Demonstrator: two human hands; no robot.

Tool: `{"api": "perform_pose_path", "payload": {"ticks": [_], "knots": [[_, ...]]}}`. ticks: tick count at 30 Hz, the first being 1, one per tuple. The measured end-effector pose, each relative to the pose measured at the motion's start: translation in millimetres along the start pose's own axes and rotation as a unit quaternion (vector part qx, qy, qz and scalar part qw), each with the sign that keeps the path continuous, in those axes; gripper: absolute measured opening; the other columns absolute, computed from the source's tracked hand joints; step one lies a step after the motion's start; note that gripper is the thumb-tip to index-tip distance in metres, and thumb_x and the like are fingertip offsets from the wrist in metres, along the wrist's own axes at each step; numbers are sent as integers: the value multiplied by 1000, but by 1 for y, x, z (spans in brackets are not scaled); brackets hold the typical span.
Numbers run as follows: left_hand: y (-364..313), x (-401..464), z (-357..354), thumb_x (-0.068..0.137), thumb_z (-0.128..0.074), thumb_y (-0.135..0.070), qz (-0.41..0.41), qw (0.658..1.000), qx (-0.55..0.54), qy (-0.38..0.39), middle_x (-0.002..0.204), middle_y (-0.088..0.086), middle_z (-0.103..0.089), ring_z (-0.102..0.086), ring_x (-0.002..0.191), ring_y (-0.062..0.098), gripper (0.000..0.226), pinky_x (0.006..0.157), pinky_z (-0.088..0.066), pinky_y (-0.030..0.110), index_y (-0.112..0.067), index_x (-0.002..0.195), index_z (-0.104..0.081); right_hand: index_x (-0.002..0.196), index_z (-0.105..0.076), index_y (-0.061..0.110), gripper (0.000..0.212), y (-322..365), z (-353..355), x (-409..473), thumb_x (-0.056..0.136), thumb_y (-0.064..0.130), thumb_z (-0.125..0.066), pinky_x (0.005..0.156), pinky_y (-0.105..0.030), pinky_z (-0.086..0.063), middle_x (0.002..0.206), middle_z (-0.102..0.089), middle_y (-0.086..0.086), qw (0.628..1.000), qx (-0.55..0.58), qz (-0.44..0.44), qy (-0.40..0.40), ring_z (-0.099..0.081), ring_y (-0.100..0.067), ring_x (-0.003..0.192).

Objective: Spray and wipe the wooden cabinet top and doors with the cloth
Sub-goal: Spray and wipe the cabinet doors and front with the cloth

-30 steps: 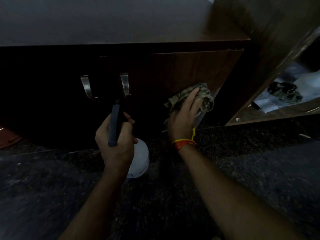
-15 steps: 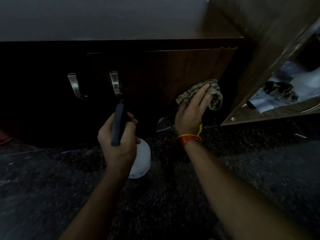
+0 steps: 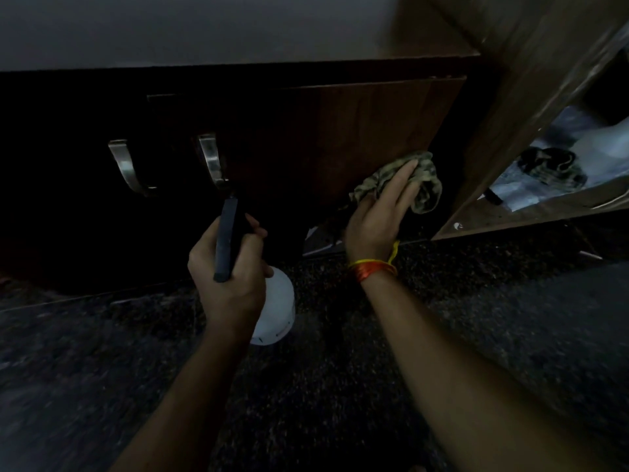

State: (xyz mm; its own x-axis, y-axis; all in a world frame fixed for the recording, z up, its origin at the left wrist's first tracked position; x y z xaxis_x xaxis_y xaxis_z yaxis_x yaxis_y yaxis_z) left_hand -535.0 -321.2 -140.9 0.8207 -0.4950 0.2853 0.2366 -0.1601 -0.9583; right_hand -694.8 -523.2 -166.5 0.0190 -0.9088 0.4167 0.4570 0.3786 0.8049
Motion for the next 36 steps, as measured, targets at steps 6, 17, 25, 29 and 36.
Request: {"api": "perform_pose_path", "payload": {"ticks": [6, 17, 25, 29, 36], "knots": [[6, 5, -4, 82, -49, -20, 2, 1000, -11, 3, 70, 8, -60, -50, 39, 20, 15, 43, -44, 23, -11, 78, -61, 150, -3, 3, 68, -26, -3, -12, 92, -3, -39, 119, -30, -14, 156, -4, -24, 997, 19, -76, 25, -7, -35, 145], [9, -1, -7, 85, -48, -10, 14, 1000, -11, 5, 66, -5, -62, -49, 40, 17, 15, 46, -44, 20, -2, 87, -61, 151, -5, 8, 71, 5, 3, -2, 88, 0, -38, 119, -43, -18, 156, -7, -23, 999, 17, -9, -33, -8, -37, 145], [15, 2, 3, 84, -49, -11, 24, 1000, 7, -19, 67, 6, -58, -50, 41, 17, 12, 45, -45, 25, -12, 79, -59, 149, -2, 1, 69, -27, -18, -23, 91, -1, -40, 117, -28, -17, 156, -4, -24, 995, 27, -92, 23, -10, -35, 145], [13, 4, 3, 89, -48, -11, 2, 1000, 25, -15, 72, 13, -56, -51, 49, 21, 11, 50, -46, 22, -6, 89, -58, 150, -3, 5, 69, -9, -20, -24, 91, -1, -40, 105, -4, -5, 156, -4, -23, 995, 59, -78, -8, -9, -32, 145], [18, -2, 8, 90, -47, -9, -8, 999, 33, -14, 70, 15, -52, -51, 51, 23, 13, 53, -44, 18, 0, 91, -58, 147, 10, 0, 71, -46, -65, -65, 97, 4, -40, 99, 3, 5, 157, 4, -20, 971, 85, -208, 86, -1, -23, 146]]}}
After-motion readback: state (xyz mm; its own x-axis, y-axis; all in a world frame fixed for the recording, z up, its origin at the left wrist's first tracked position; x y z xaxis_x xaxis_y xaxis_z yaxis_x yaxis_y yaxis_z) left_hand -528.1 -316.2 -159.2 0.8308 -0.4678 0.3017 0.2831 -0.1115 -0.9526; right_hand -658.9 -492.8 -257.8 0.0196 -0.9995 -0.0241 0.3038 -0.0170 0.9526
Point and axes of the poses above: each hand's wrist, its own x-axis towards the middle knuckle, its own z-axis out of the back of the hand, y = z × x, the point moved 10 cm from there along x, towards the middle knuckle
